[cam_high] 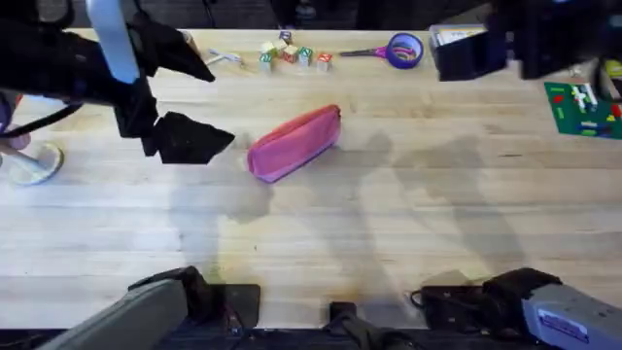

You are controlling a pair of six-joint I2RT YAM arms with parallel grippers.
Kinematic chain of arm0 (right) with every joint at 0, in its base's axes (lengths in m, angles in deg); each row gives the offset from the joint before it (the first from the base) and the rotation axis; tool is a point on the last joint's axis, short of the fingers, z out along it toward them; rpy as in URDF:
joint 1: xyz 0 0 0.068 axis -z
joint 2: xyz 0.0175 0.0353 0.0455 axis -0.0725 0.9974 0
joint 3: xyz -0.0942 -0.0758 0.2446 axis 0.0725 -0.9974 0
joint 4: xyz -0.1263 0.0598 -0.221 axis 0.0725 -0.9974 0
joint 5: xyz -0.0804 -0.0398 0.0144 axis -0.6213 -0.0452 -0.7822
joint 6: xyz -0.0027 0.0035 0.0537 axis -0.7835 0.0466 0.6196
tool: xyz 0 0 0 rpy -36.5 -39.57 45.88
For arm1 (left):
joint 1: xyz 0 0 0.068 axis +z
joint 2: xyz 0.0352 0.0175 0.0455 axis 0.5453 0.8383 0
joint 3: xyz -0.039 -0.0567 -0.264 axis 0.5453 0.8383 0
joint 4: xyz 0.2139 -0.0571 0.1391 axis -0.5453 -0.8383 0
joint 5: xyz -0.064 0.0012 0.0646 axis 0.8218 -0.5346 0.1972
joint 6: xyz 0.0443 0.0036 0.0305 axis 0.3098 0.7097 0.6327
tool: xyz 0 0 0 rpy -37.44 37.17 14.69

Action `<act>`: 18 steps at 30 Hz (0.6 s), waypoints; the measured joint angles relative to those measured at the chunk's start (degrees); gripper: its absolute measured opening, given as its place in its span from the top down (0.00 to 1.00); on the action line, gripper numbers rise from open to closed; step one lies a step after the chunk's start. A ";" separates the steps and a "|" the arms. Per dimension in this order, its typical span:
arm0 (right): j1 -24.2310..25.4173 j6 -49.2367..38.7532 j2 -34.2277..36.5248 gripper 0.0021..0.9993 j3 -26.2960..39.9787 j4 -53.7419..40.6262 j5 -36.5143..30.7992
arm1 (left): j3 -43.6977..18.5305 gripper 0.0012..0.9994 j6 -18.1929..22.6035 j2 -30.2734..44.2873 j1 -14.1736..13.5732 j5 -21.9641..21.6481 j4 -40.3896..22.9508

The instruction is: Unzip the bag, pick up the pens from the table one at a time and place them inside, then zip the bag closed.

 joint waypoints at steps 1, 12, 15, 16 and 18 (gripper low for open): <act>0.00 0.29 -1.34 0.00 0.00 -0.65 -0.67 | 0.00 0.00 -1.48 -1.07 0.00 -0.03 -0.01; 2.95 2.76 -16.89 0.00 -6.88 -4.76 -2.81 | 0.00 0.00 -14.00 -7.88 0.00 -0.24 -0.21; 2.95 3.37 -21.06 0.00 -10.18 -5.28 -2.81 | 0.00 0.00 -17.60 -8.32 0.00 -0.84 -0.19; 2.95 3.43 -22.22 0.00 -10.94 -5.48 -2.81 | 0.00 0.00 -18.56 -8.38 0.00 -1.05 -0.20; 2.95 3.64 -24.37 0.00 -11.98 -6.32 -2.81 | 0.00 0.00 -20.20 -8.44 0.00 -1.31 -0.22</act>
